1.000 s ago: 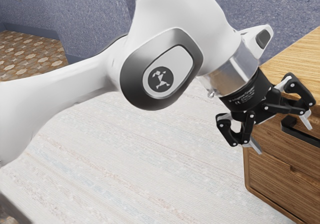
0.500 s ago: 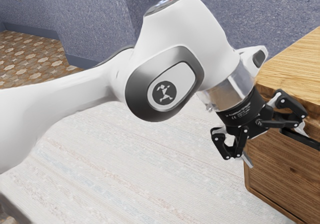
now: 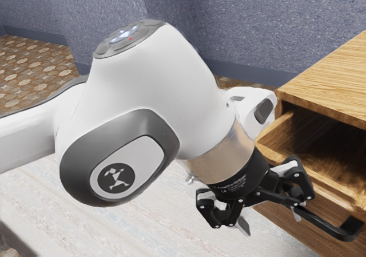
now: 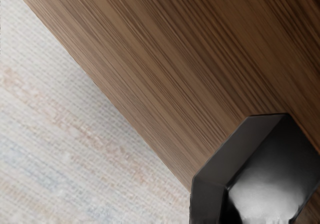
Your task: Pull the drawer handle with one arm to open the drawer
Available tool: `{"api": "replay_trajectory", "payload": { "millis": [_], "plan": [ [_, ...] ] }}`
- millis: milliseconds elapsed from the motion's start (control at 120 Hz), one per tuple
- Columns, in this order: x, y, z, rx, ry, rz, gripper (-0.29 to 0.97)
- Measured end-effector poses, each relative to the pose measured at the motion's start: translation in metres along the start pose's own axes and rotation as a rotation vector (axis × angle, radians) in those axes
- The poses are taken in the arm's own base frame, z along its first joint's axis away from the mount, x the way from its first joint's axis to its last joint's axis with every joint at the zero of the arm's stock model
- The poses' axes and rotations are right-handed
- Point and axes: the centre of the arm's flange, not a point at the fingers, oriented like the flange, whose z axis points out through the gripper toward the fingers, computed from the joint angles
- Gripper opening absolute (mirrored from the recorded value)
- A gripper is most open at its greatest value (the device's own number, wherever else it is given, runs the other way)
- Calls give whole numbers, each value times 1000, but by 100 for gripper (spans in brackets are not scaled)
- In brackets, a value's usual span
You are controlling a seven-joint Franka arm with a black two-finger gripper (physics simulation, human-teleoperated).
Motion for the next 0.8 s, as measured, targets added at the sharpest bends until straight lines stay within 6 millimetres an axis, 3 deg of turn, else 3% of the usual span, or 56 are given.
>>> {"api": "replay_trajectory", "payload": {
  "millis": [117,225,400,542,633,683,742,800],
  "plan": [
    [-34,-8,-41,-60,12,45,65],
    [-46,-17,-86,-144,5,69,64],
    [-51,-18,-102,-161,16,91,65],
    [-81,7,-145,-167,91,238,66],
    [-32,37,-149,-148,121,313,67],
    [-9,48,-162,-135,150,371,67],
    [2,52,-189,-107,180,445,68],
    [9,49,-192,-37,184,514,68]
  ]
}}
